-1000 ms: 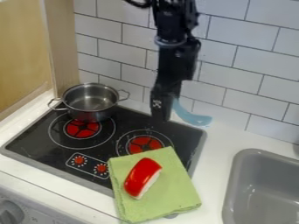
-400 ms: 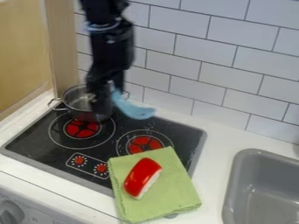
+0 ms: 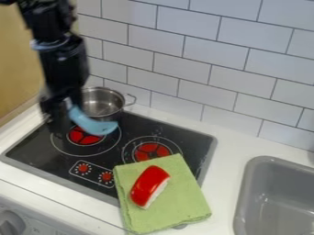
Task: Take the blue brush and put it on the lower left side of the burner
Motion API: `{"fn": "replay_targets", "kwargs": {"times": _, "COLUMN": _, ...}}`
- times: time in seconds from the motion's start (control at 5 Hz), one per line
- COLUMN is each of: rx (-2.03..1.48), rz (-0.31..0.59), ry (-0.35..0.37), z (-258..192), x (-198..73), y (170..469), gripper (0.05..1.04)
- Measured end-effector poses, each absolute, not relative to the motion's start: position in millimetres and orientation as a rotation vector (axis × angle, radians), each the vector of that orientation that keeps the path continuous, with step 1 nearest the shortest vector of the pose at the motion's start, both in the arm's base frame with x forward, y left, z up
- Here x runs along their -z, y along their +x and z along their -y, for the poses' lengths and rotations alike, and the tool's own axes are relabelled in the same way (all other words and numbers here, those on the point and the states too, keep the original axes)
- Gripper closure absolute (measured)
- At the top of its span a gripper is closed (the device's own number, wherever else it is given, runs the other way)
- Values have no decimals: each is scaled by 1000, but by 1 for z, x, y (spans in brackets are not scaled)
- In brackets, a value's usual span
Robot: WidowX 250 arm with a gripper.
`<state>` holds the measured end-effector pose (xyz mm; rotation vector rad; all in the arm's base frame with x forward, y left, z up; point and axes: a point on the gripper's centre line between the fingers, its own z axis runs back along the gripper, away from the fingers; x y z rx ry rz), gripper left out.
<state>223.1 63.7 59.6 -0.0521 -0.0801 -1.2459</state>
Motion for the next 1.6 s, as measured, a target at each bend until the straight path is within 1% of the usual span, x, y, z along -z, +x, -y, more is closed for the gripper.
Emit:
{"fn": "replay_targets", "kwargs": {"times": 0.2, "rx": 1174, "rz": 59, "ry": -76, "z": -88, "x": -43, "y": 208, "gripper": 340}}
{"fn": "replay_targets", "kwargs": {"times": 0.4, "rx": 1174, "rz": -9, "ry": -143, "z": -96, "x": -25, "y": 196, "gripper": 340}}
{"fn": "replay_targets", "kwargs": {"times": 0.6, "rx": 1183, "rz": 8, "ry": -140, "z": -107, "x": -20, "y": 199, "gripper": 340}}
{"fn": "replay_targets", "kwargs": {"times": 0.8, "rx": 1216, "rz": 7, "ry": -167, "z": -107, "x": -10, "y": 203, "gripper": 340}}
{"fn": "replay_targets", "kwargs": {"times": 1.0, "rx": 1248, "rz": 8, "ry": -166, "z": -108, "x": -8, "y": 212, "gripper": 340}}
{"fn": "replay_targets", "kwargs": {"times": 1.2, "rx": 1281, "rz": 18, "ry": -152, "z": -110, "x": -8, "y": 224, "gripper": 262}}
{"fn": "replay_targets", "kwargs": {"times": 1.4, "rx": 1268, "rz": 8, "ry": -136, "z": -112, "x": -8, "y": 225, "gripper": 63}}
{"fn": "replay_targets", "kwargs": {"times": 1.6, "rx": 1246, "rz": -3, "ry": -137, "z": -112, "x": -8, "y": 224, "gripper": 75}}
